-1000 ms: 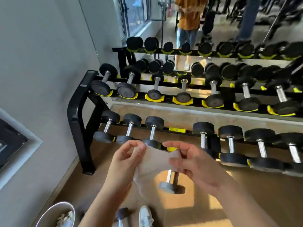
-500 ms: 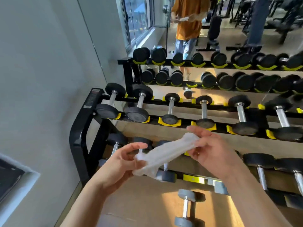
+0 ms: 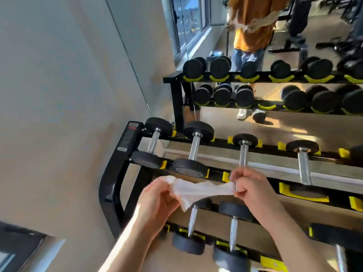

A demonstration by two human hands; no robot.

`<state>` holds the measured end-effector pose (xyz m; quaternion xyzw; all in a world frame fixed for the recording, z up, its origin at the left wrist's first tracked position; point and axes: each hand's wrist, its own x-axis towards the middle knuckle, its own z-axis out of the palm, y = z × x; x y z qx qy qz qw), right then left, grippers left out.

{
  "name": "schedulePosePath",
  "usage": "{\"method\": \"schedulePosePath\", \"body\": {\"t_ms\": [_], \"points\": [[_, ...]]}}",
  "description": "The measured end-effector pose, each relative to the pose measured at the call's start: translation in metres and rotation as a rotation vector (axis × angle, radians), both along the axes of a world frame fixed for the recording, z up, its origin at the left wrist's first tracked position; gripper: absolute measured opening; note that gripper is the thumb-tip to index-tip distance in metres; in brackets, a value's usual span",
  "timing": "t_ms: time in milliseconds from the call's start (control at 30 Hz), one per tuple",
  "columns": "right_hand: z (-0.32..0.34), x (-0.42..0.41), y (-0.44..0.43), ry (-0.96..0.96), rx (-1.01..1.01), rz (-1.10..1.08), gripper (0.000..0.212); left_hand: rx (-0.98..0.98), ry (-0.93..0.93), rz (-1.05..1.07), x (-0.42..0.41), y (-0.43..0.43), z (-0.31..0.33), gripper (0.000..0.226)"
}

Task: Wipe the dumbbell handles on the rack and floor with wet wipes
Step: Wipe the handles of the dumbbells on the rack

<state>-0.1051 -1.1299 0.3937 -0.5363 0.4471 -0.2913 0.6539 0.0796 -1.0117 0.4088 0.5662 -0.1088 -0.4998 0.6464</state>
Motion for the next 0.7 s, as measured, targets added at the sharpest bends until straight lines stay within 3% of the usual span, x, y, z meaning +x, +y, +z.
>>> {"method": "schedulePosePath", "body": {"t_ms": [67, 133, 200, 233, 333, 433, 500, 567, 633, 700], "points": [[-0.006, 0.017, -0.023, 0.084, -0.069, 0.261, 0.023, 0.063, -0.096, -0.056, 0.01, -0.024, -0.002, 0.02], [-0.007, 0.037, -0.042, 0.228, -0.2, 0.579, 0.035, 0.089, -0.257, -0.099, 0.02, -0.046, -0.002, 0.015], [-0.003, 0.066, -0.05, 0.324, -0.338, 0.739, 0.016, 0.064, -0.441, -0.092, 0.035, -0.064, -0.001, 0.004], [0.0, 0.083, -0.053, 0.333, -0.366, 0.742, 0.006, 0.056, -0.513, -0.088, 0.045, -0.071, 0.0, 0.006], [-0.004, 0.121, -0.071, 0.275, -0.395, 0.582, 0.016, 0.037, -0.482, -0.071, 0.081, -0.089, 0.002, 0.022], [-0.009, 0.152, -0.09, 0.185, -0.301, 0.517, 0.025, 0.06, -0.48, 0.051, 0.124, -0.099, -0.012, 0.015], [-0.014, 0.175, -0.097, 0.176, -0.233, 0.473, 0.024, 0.127, -0.646, 0.11, 0.157, -0.107, -0.029, 0.006], [-0.022, 0.2, -0.098, 0.18, -0.27, 0.432, 0.015, 0.195, -0.854, 0.112, 0.188, -0.113, -0.045, 0.01], [-0.031, 0.226, -0.096, 0.103, -0.251, 0.392, 0.019, 0.242, -1.083, 0.028, 0.214, -0.119, -0.054, 0.011], [-0.029, 0.253, -0.094, 0.01, -0.091, 0.345, 0.023, 0.228, -1.225, -0.101, 0.236, -0.126, -0.063, 0.02]]}}
